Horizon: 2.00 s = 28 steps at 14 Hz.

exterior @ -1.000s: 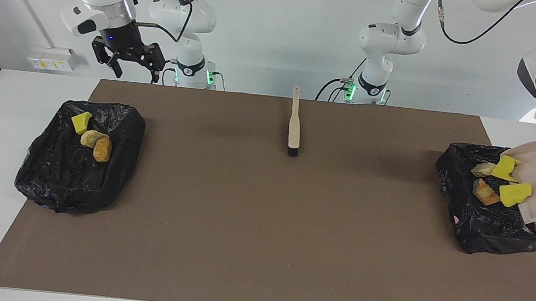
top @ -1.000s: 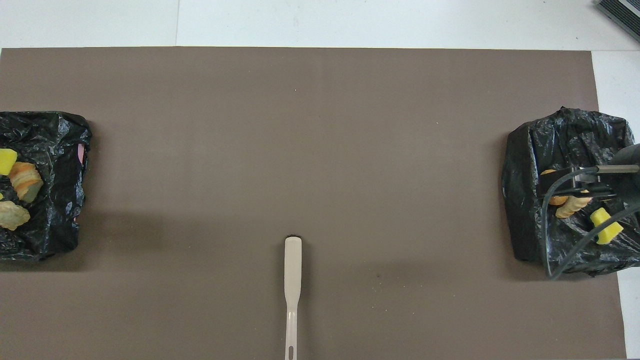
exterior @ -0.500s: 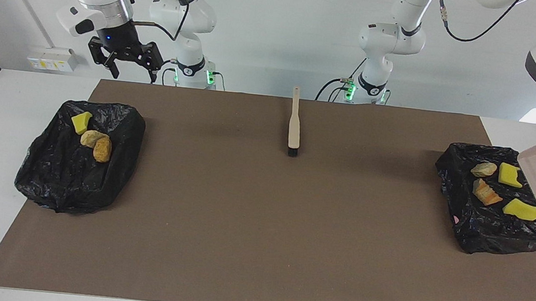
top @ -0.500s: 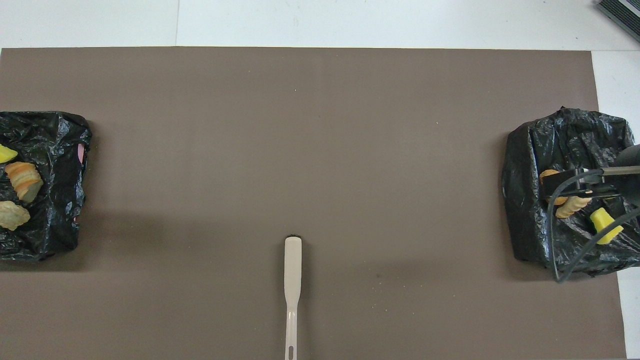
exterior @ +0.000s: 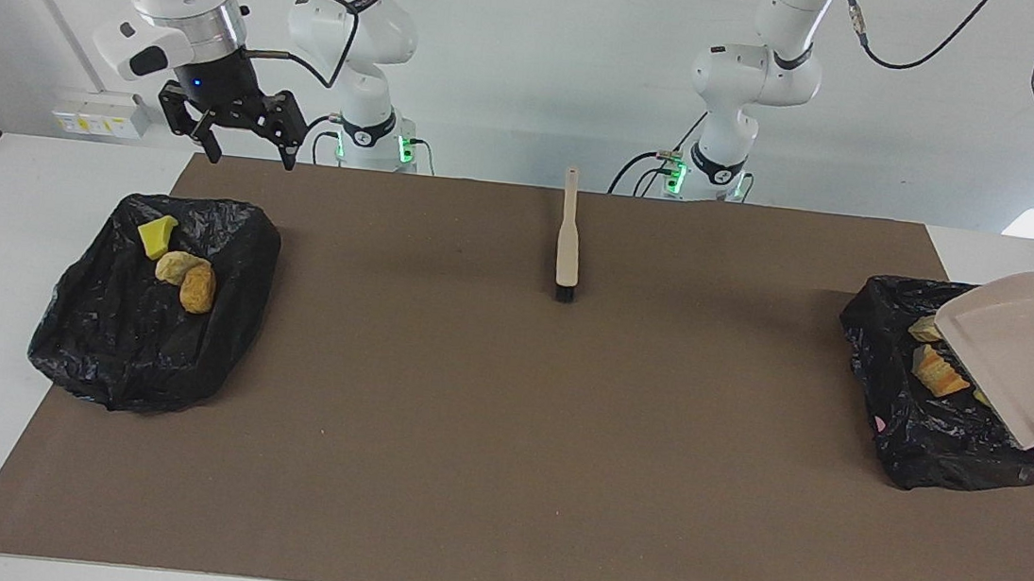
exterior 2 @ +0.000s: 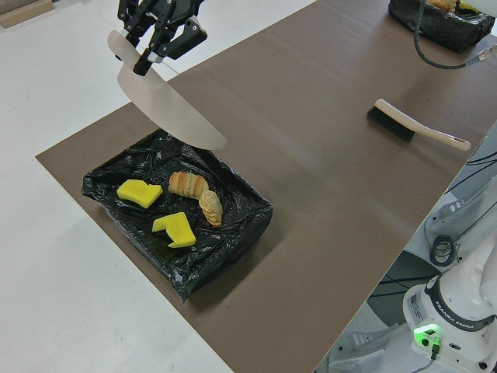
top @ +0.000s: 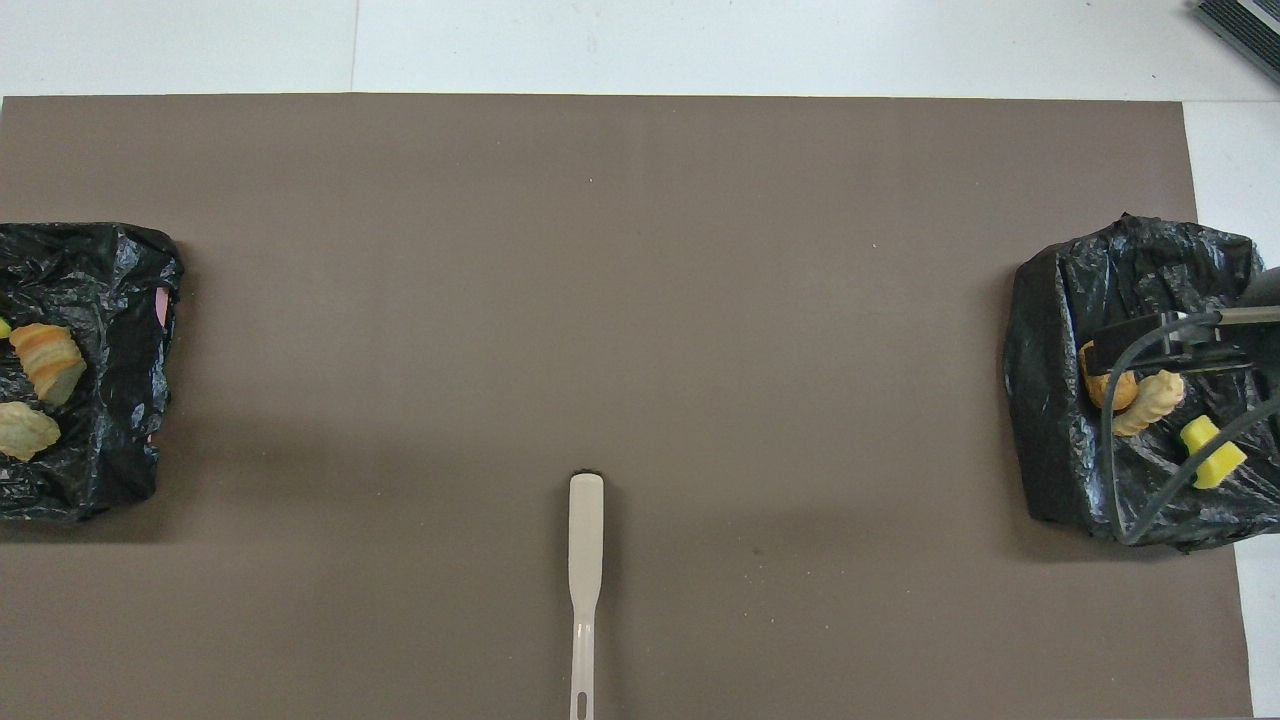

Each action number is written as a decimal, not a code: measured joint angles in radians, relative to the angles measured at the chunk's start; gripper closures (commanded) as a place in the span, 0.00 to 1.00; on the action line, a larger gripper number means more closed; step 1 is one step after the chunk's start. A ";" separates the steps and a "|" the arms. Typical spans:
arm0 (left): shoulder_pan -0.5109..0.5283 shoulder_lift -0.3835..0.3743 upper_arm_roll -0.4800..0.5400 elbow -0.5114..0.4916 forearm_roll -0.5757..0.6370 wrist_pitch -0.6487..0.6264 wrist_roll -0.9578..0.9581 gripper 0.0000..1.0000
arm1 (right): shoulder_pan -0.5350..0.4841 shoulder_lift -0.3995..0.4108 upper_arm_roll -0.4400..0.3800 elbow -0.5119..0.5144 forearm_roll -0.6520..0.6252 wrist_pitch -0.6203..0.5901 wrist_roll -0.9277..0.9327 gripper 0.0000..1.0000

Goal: Sweep and dump trash in bin
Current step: 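Bring the empty dustpan back to the table center with the left gripper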

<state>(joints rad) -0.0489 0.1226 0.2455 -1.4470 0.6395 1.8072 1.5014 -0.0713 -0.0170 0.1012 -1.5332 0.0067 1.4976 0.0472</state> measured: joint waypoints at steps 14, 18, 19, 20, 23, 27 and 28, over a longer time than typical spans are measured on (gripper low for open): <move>-0.267 -0.208 -0.078 -0.320 -0.396 -0.177 -1.086 1.00 | 0.052 -0.001 -0.055 0.008 0.000 -0.011 0.000 0.00; -0.435 -0.202 -0.082 -0.390 -0.536 -0.137 -1.402 1.00 | 0.161 -0.001 -0.171 0.006 0.000 -0.028 0.000 0.00; -0.473 -0.196 -0.082 -0.400 -0.560 -0.109 -1.464 1.00 | 0.161 -0.001 -0.171 0.004 0.000 -0.033 0.000 0.00; -0.511 -0.182 -0.083 -0.410 -0.576 -0.072 -1.529 1.00 | 0.161 -0.001 -0.171 0.003 0.000 -0.041 0.002 0.00; -0.617 -0.082 -0.083 -0.426 -0.604 0.076 -1.684 1.00 | 0.161 -0.012 -0.171 -0.011 0.000 -0.083 0.027 0.00; -0.675 0.095 -0.083 -0.422 -0.704 0.281 -1.717 1.00 | 0.154 -0.036 -0.167 -0.039 0.000 -0.084 0.048 0.00; -0.675 0.111 -0.081 -0.418 -0.713 0.290 -1.717 1.00 | 0.144 -0.036 -0.157 -0.039 0.000 -0.083 0.048 0.00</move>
<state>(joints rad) -0.7242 0.2339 0.1646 -1.8649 -0.0734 2.0971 -0.2158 0.0727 -0.0533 -0.0562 -1.5723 0.0064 1.4146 0.0949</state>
